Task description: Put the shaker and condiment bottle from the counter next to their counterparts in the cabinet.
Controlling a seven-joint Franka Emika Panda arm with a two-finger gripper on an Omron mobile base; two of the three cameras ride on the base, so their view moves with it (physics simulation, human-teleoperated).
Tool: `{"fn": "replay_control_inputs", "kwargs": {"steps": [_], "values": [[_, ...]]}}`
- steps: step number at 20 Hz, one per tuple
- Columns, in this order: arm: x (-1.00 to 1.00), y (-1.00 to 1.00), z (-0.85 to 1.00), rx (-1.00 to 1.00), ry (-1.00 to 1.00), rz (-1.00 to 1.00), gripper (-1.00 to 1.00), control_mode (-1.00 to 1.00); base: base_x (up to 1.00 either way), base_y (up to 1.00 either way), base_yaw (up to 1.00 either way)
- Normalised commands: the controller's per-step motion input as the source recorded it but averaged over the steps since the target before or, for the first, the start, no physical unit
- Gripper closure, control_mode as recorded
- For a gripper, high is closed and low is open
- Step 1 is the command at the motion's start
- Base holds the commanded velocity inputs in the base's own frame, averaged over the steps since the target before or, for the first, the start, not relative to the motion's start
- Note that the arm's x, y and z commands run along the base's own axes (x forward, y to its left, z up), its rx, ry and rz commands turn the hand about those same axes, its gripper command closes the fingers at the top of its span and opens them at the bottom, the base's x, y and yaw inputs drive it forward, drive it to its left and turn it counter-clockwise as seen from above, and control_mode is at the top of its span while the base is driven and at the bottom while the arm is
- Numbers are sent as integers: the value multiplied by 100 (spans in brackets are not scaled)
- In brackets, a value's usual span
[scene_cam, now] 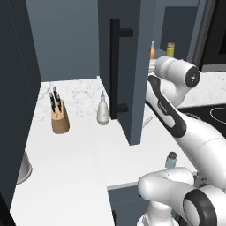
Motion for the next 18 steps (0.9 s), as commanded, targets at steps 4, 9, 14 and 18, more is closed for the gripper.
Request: {"fn": "replay_control_inputs", "kwargs": {"steps": [4, 9, 14, 18], "values": [[21, 0, -1, 0, 0, 0, 100, -100, 0, 0, 0], [24, 0, 0, 0, -2, 0, 100, -100, 0, 0, 0], [25, 0, 0, 0, -1, 0, 100, -100, 0, 0, 0], [24, 0, -4, 0, -2, 0, 100, -100, 0, 0, 0]]}}
